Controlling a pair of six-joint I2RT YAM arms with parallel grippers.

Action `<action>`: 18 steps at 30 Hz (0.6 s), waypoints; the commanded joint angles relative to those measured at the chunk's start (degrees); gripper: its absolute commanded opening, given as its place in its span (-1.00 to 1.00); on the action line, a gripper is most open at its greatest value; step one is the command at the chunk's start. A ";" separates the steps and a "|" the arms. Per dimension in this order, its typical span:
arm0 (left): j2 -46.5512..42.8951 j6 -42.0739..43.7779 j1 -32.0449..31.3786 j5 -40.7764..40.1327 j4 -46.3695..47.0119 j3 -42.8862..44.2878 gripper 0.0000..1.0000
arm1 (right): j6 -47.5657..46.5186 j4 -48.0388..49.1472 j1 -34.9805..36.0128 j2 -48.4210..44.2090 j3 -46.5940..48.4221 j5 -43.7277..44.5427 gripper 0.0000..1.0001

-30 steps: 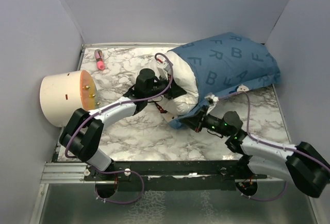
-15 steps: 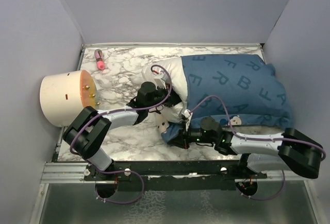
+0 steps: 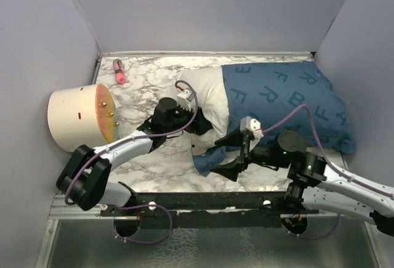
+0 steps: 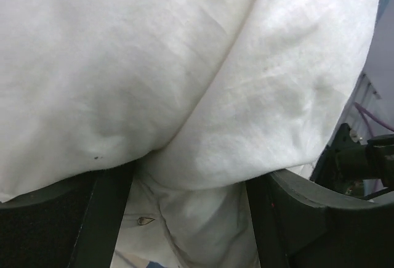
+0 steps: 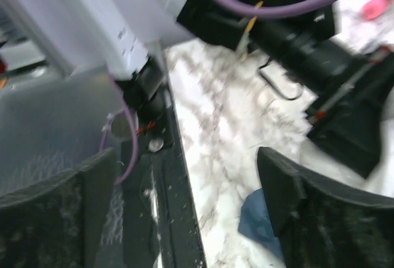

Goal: Put the pillow into the pillowcase
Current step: Stuff the pillow into the pillowcase.

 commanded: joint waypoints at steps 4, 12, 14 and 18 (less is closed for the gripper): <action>-9.25 15.04 4.51 -8.17 -31.20 8.32 0.59 | -5.30 -14.78 0.10 -5.96 11.04 35.94 1.00; -11.12 16.50 14.02 3.69 -37.49 18.59 0.64 | -0.50 -22.93 0.15 -8.04 15.02 54.35 1.00; -9.98 16.03 16.90 7.08 -36.40 20.89 0.64 | 0.22 -22.98 0.15 -7.65 14.63 54.54 1.00; -4.41 12.75 22.74 16.76 -30.50 24.72 0.66 | -0.53 -22.02 -0.61 -0.95 16.16 51.93 1.00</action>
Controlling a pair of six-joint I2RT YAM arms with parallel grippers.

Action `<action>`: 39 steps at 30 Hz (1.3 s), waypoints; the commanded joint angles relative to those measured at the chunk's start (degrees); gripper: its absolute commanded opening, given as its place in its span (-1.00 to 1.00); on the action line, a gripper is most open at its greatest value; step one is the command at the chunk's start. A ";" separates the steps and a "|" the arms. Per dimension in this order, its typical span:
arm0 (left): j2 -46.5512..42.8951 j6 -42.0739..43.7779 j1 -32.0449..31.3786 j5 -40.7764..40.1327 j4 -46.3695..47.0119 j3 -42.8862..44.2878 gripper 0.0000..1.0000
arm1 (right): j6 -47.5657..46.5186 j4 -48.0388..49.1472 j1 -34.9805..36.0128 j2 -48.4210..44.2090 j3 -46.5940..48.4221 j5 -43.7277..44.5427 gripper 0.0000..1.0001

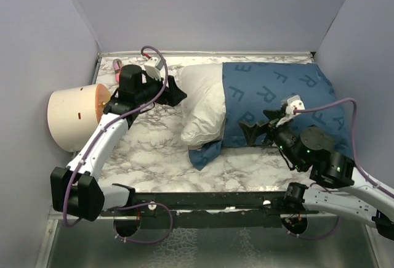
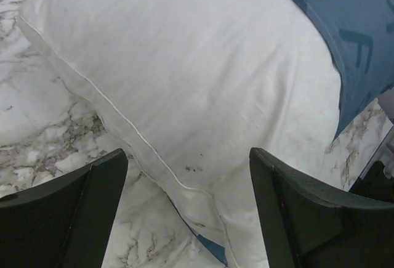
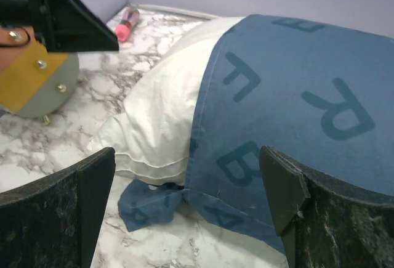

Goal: Put the pillow into the pillowcase
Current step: Stuff the pillow into the pillowcase.

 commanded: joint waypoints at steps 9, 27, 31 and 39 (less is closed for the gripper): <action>18.14 -11.37 6.60 18.28 31.28 4.35 0.90 | 0.32 2.99 -33.81 21.41 8.67 -41.09 0.79; 21.40 -21.13 -6.41 19.89 41.49 -15.90 -1.00 | -4.78 6.80 -36.09 41.22 8.41 -42.27 -0.23; 12.51 -21.79 -15.16 13.53 42.15 -23.56 -1.00 | -7.74 9.02 -35.89 46.94 13.85 -53.57 -0.68; 17.58 -27.98 -35.95 0.49 56.21 -20.93 -1.00 | -11.52 9.87 -33.36 51.22 24.66 -65.63 -0.82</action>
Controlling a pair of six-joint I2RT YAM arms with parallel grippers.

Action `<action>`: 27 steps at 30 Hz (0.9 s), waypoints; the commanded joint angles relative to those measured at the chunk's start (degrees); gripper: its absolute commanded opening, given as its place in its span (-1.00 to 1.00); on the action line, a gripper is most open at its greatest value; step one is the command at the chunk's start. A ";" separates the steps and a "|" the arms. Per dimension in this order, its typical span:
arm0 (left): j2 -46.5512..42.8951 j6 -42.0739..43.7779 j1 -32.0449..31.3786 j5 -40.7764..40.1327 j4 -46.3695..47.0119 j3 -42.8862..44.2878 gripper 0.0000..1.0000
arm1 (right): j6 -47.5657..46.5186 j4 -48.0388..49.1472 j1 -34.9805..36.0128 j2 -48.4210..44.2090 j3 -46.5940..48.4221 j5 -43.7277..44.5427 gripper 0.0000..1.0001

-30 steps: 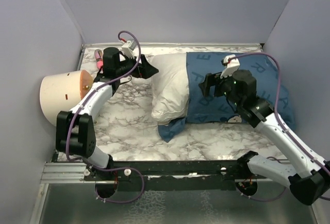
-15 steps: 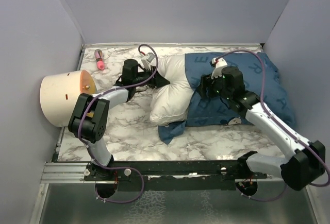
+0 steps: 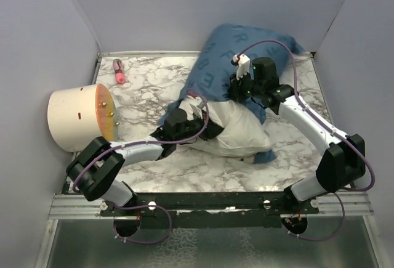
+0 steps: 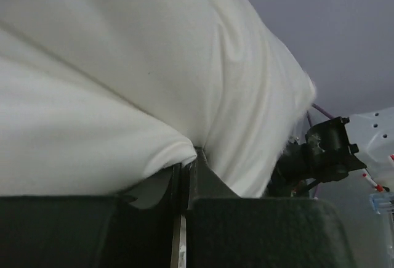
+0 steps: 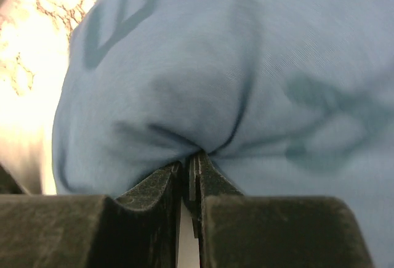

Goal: Put the pillow into the pillowcase
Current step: Stuff the pillow into the pillowcase.

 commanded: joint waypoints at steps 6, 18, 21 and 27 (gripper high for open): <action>11.09 -5.43 -13.09 2.09 9.15 6.96 -0.23 | 0.53 4.22 3.55 -13.34 -4.63 -2.31 -0.16; -22.75 8.92 -8.69 -7.31 -34.55 1.95 0.79 | -3.01 5.42 3.57 -32.63 -17.16 -14.86 0.50; -32.77 4.45 -6.34 -9.37 -41.82 0.04 0.88 | -3.78 6.98 3.62 -33.60 -21.08 -19.49 0.51; -46.17 -6.85 -5.47 -15.33 -56.30 -6.52 0.88 | -5.00 7.40 8.59 -34.09 -28.30 -21.88 0.54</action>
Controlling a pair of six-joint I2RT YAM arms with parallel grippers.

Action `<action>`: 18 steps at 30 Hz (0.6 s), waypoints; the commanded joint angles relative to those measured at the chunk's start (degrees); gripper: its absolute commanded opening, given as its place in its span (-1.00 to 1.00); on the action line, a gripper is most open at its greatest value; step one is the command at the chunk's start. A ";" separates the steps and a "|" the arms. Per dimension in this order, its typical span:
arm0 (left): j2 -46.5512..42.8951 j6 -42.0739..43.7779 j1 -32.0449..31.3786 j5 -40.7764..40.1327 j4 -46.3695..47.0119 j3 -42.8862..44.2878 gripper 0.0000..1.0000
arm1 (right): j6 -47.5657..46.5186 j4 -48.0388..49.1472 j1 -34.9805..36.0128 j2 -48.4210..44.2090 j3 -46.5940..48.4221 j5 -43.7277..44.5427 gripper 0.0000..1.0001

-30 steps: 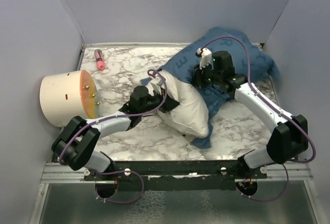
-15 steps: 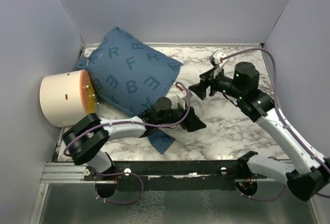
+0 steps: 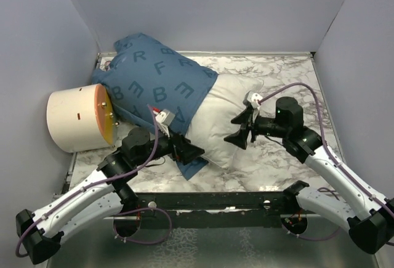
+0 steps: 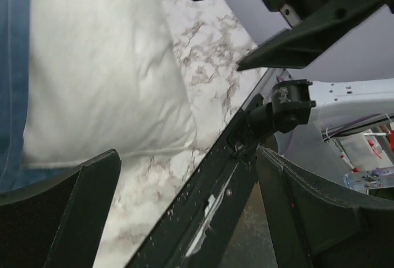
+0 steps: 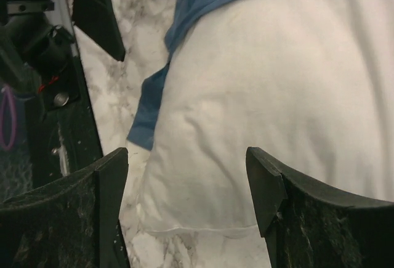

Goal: Put the pillow into the pillowcase
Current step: Stuff the pillow into the pillowcase.

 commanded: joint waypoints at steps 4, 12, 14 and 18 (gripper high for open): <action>-4.69 -12.19 0.31 -9.70 -15.86 -8.39 0.97 | -5.23 3.13 17.44 1.13 -4.63 10.95 0.62; -0.80 -11.09 5.07 -14.28 -5.00 -15.06 0.98 | -7.28 7.18 24.11 15.50 -0.82 36.65 0.74; 0.57 -11.54 7.97 -11.61 1.79 -17.41 0.98 | -7.01 8.69 24.12 16.53 -0.52 41.22 0.74; 4.11 -9.05 11.18 -8.85 8.52 -18.70 0.98 | -6.37 10.82 24.12 16.47 -0.72 45.01 0.74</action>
